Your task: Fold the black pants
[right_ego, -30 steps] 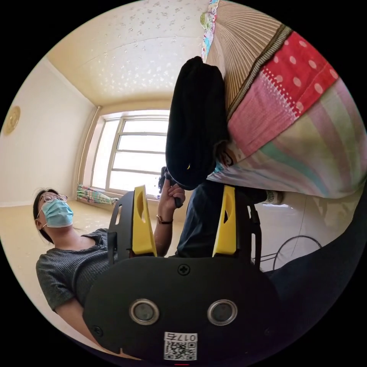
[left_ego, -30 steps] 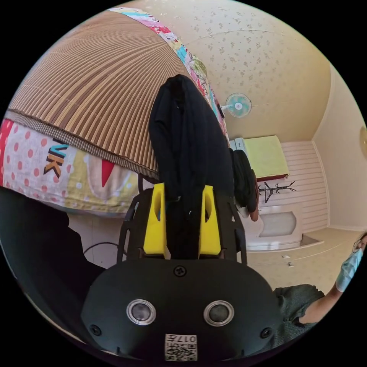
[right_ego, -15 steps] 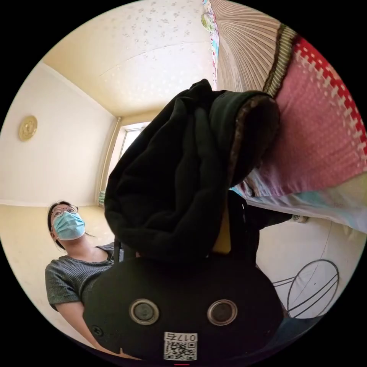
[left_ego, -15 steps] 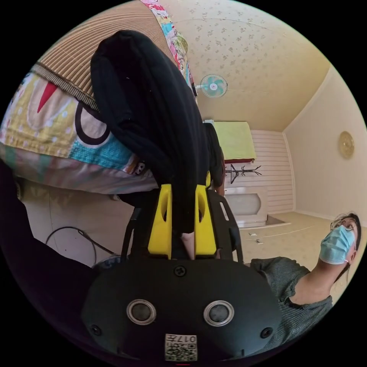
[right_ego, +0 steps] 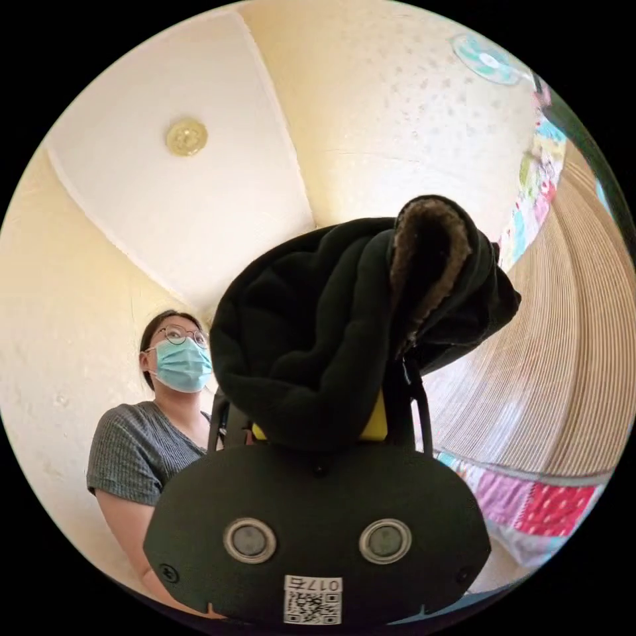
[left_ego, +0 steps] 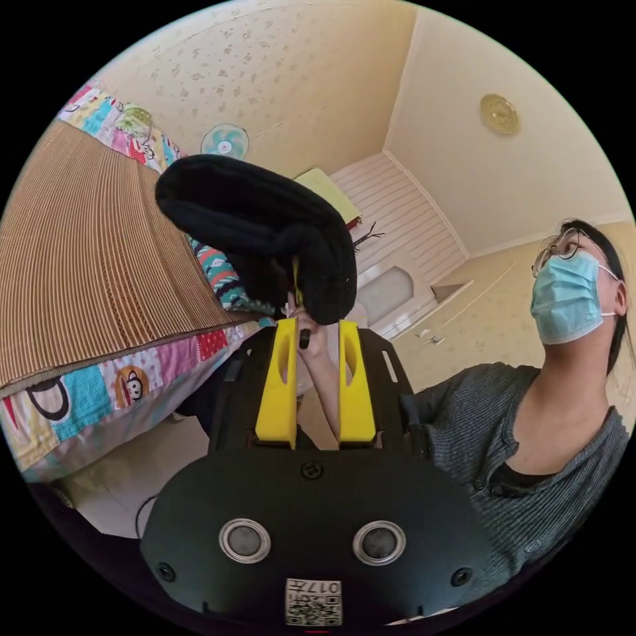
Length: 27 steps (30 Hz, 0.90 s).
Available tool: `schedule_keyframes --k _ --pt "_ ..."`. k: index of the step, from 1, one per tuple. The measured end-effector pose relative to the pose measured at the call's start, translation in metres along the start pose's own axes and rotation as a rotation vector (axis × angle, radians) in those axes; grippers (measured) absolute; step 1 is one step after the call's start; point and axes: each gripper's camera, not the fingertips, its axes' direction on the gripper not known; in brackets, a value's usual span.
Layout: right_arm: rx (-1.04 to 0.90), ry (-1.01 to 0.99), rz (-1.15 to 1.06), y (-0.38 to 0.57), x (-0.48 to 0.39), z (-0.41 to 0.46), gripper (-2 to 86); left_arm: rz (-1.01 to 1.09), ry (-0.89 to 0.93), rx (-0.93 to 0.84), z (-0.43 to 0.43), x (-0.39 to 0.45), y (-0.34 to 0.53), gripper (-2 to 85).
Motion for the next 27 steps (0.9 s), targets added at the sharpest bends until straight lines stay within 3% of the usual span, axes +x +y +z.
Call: schedule_keyframes --k 5,9,12,16,23,25,27 --pt "0.183 0.278 -0.029 -0.064 0.0 -0.067 18.8 -0.132 0.0 -0.002 -0.001 -0.023 0.022 9.8" --pt "0.328 0.598 0.281 -0.053 0.042 -0.141 18.2 -0.232 -0.009 -0.028 0.008 -0.038 0.032 10.0" --pt "0.388 0.57 0.308 -0.028 0.044 -0.166 17.8 -0.28 -0.017 -0.045 0.015 -0.045 0.034 10.1" --pt "0.372 0.661 0.302 -0.007 0.021 -0.151 17.0 -0.319 -0.057 -0.053 0.024 -0.052 0.027 10.1" --pt "0.356 1.232 0.139 0.06 -0.066 -0.084 6.3 -0.315 -0.217 0.111 -0.007 -0.069 0.009 10.2" --pt "0.312 1.27 0.126 0.072 -0.064 -0.062 3.1 -0.309 -0.287 0.161 -0.033 -0.077 0.002 9.9" --pt "0.166 1.175 0.135 0.073 -0.043 -0.032 1.6 -0.323 -0.328 0.21 -0.065 -0.091 -0.002 9.1"
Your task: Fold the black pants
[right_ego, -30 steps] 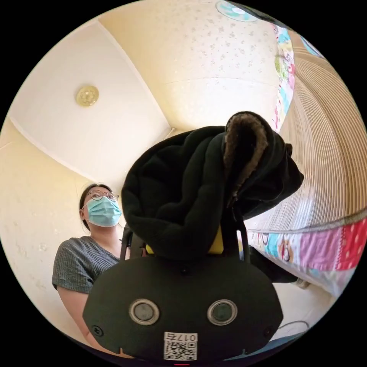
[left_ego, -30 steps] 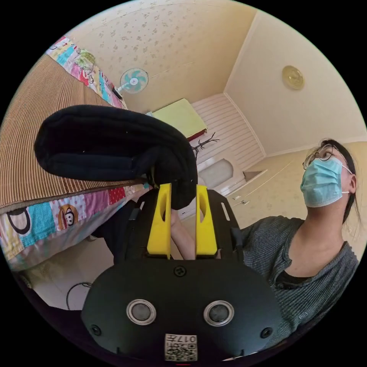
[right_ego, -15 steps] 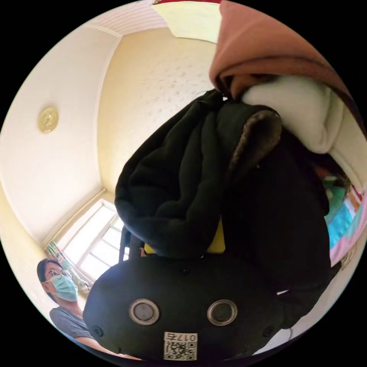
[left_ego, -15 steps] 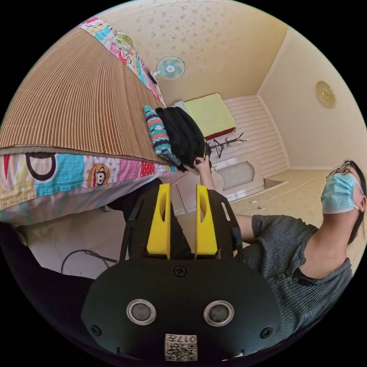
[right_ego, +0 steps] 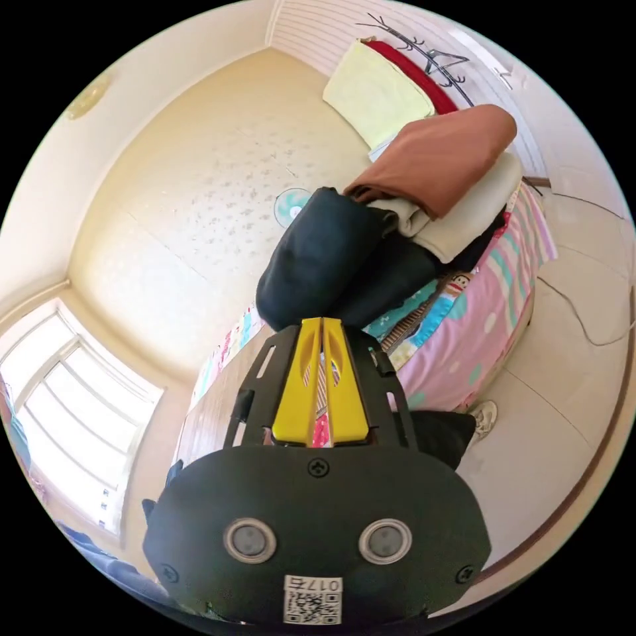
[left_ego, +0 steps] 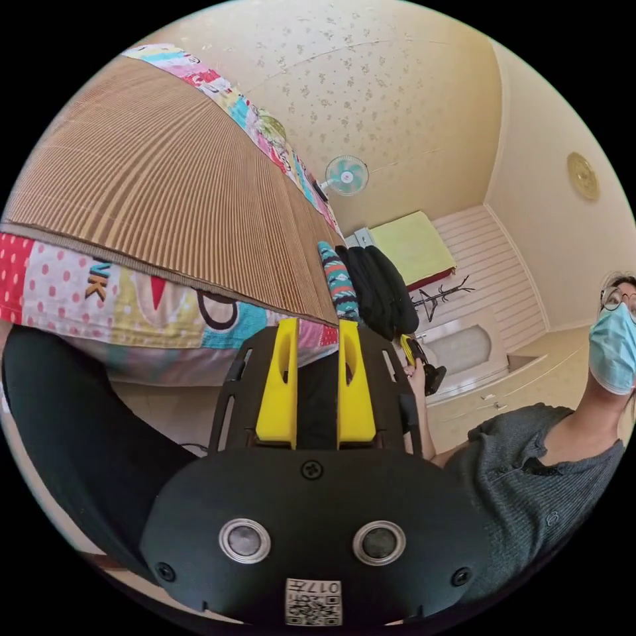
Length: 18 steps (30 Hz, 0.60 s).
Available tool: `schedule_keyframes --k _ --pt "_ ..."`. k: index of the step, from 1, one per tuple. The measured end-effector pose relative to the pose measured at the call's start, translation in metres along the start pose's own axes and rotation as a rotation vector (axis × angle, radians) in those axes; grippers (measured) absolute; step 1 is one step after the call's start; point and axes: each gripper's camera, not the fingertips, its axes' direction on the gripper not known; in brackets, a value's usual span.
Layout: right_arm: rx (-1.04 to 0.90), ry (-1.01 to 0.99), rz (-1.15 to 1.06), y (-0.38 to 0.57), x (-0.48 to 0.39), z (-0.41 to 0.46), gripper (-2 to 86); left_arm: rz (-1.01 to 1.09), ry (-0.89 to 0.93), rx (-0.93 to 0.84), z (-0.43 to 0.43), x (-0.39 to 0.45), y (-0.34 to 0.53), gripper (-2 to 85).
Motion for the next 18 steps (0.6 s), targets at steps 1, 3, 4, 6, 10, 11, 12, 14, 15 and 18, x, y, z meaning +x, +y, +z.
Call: schedule_keyframes --k 1,3,4,6,10,11,12,14,15,18 --pt "-0.044 -0.03 -0.005 0.0 -0.004 0.011 1.4 -0.026 -0.031 0.045 -0.02 -0.016 -0.009 8.6" --pt "-0.219 -0.166 -0.037 -0.003 -0.021 0.057 0.9 -0.053 -0.117 0.139 -0.058 -0.038 -0.021 7.8" --pt "-0.265 -0.21 -0.055 -0.003 -0.027 0.07 0.8 -0.067 -0.211 0.194 -0.085 -0.052 -0.031 7.3" --pt "-0.462 -0.42 -0.128 0.003 -0.056 0.12 0.6 -0.096 -0.376 0.251 -0.126 -0.077 -0.049 6.2" --pt "-0.751 -0.686 -0.194 0.034 -0.111 0.18 0.5 -0.163 -0.687 0.298 -0.214 -0.147 -0.091 2.0" --pt "-0.833 -0.735 -0.216 0.047 -0.128 0.195 0.5 -0.194 -0.731 0.324 -0.237 -0.163 -0.101 1.6" --pt "-0.904 -0.763 -0.227 0.059 -0.141 0.207 0.4 -0.208 -0.759 0.34 -0.249 -0.17 -0.107 1.8" --pt "-0.987 -0.77 -0.226 0.075 -0.154 0.224 0.4 -0.229 -0.885 0.395 -0.289 -0.186 -0.136 4.8" --pt "-1.02 -0.76 -0.209 0.083 -0.158 0.233 0.5 -0.234 -0.914 0.402 -0.297 -0.189 -0.145 6.2" --pt "-1.057 -0.778 -0.148 0.093 -0.165 0.246 0.5 -0.214 -1.02 0.346 -0.32 -0.203 -0.195 8.6"
